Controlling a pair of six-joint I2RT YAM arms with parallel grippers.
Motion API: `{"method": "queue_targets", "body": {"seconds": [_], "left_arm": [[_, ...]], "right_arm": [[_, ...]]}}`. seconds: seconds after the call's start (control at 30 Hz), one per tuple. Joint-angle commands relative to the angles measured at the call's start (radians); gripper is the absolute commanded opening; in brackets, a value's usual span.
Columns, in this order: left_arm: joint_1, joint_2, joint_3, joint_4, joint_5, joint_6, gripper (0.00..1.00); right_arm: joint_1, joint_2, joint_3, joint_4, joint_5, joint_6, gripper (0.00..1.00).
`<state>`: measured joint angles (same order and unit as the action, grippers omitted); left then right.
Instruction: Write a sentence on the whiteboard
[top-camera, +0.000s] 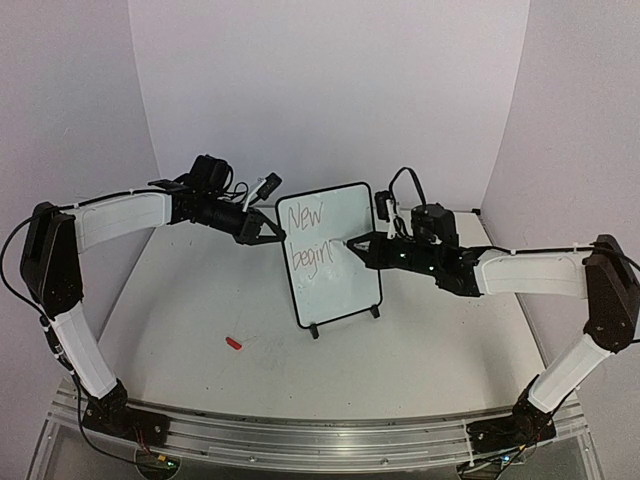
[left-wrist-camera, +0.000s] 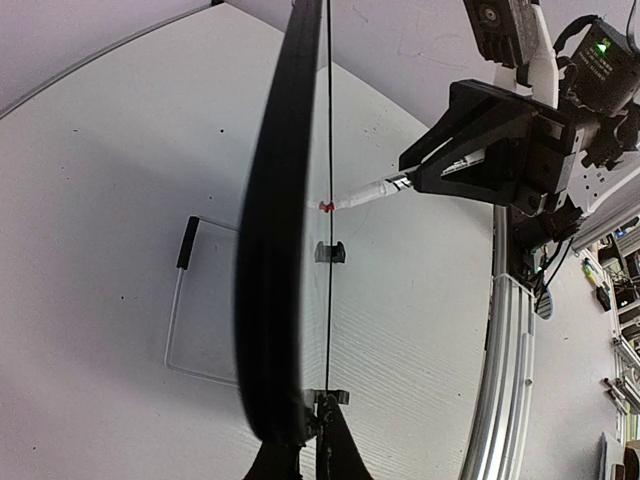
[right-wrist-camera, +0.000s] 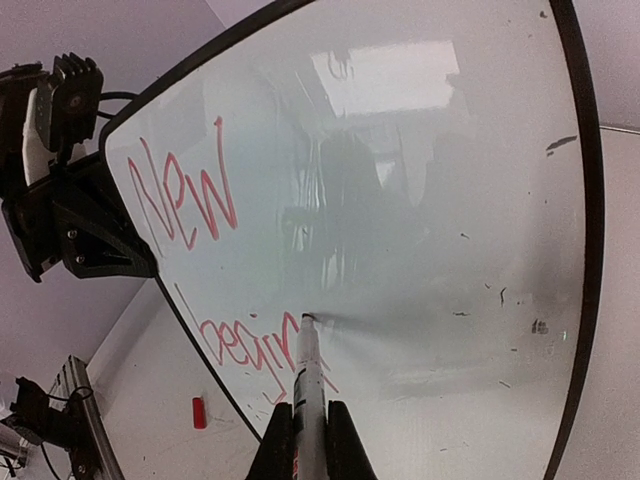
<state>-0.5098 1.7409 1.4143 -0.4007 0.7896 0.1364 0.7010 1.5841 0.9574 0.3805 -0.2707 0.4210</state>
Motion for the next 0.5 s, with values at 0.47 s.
{"method": "queue_targets", "body": {"seconds": [0.47], "left_arm": [[-0.032, 0.005, 0.009, -0.070, -0.016, 0.044, 0.00]], "right_arm": [[-0.008, -0.017, -0.111, 0.055, 0.043, 0.049, 0.00]]}}
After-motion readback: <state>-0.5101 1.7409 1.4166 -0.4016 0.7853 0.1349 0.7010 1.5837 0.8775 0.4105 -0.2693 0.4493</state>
